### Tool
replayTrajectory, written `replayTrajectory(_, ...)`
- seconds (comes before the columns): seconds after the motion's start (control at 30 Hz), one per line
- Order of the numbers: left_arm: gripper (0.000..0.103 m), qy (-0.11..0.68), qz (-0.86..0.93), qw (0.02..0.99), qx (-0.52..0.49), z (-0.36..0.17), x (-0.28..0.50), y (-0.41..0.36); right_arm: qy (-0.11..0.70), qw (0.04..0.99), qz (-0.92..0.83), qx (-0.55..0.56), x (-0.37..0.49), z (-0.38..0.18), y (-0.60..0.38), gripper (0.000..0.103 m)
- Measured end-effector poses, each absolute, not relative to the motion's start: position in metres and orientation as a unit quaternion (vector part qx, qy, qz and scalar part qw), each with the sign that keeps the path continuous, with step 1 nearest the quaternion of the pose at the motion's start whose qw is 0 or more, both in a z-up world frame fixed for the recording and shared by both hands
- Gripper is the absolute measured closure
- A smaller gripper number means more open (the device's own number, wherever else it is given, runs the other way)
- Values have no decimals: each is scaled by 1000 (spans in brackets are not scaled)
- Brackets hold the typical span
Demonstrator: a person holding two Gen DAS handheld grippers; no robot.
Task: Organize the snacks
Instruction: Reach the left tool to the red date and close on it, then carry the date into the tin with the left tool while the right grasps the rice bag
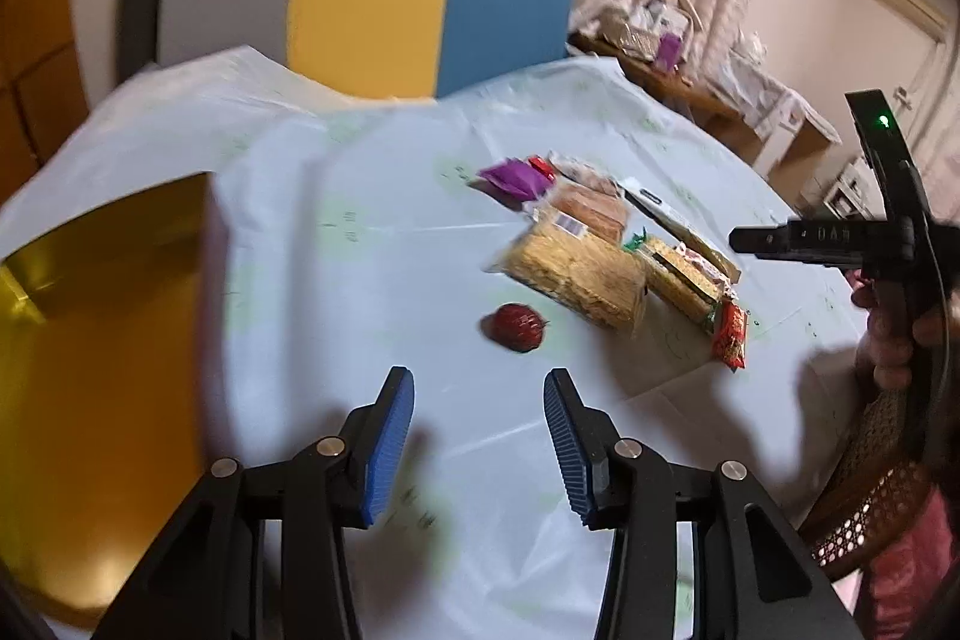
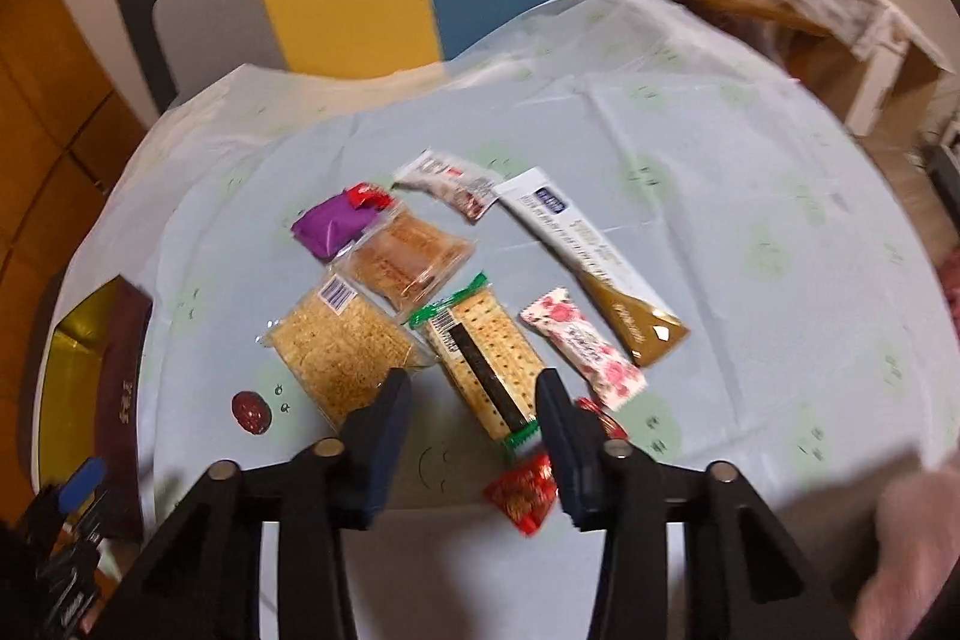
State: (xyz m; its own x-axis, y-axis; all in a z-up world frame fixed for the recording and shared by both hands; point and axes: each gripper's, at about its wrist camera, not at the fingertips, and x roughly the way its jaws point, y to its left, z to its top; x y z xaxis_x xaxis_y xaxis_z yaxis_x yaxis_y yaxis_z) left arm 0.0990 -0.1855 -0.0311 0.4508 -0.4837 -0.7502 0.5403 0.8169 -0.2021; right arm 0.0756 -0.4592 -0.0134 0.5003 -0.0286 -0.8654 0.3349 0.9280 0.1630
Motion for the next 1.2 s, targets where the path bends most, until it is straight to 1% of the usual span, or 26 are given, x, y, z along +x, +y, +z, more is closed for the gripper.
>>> replayTrajectory(0.07, 57, 435, -312, 844, 32, -36, 108, -198, 491, 854, -98, 143, 79, -24, -458, 66)
replayTrajectory(0.17, 57, 444, -311, 839, 56, -48, 121, -221, 495, 851, -79, 157, 79, -37, -459, 66)
replayTrajectory(0.33, 57, 463, -302, 830, 77, -72, 141, -248, 491, 854, -73, 158, 83, -37, -458, 66)
replayTrajectory(0.37, 59, 465, -300, 829, 77, -76, 144, -252, 491, 854, -71, 156, 83, -37, -458, 66)
replayTrajectory(0.4, 70, 468, -298, 829, 78, -80, 147, -255, 490, 855, -69, 154, 84, -37, -456, 66)
replayTrajectory(0.7, 73, 439, -298, 845, 67, -86, 142, -247, 502, 854, -19, 133, 92, -43, -436, 66)
replayTrajectory(0.77, 73, 439, -295, 847, 56, -85, 138, -239, 510, 852, 2, 120, 93, -46, -425, 62)
replayTrajectory(0.8, 73, 441, -294, 846, 54, -85, 136, -234, 514, 851, 8, 108, 94, -47, -419, 58)
replayTrajectory(0.87, 73, 437, -298, 848, 49, -81, 130, -225, 521, 849, 20, 82, 95, -50, -407, 57)
replayTrajectory(0.9, 73, 430, -299, 850, 49, -78, 126, -221, 526, 846, 33, 79, 96, -52, -403, 54)
replayTrajectory(0.93, 73, 427, -301, 852, 47, -75, 124, -218, 529, 844, 38, 77, 97, -53, -401, 44)
replayTrajectory(1.0, 73, 423, -305, 853, 31, -68, 121, -209, 534, 842, 41, 61, 104, -53, -394, 32)
replayTrajectory(1.2, 73, 404, -308, 861, 10, -45, 106, -182, 551, 832, 63, 2, 141, -59, -374, 26)
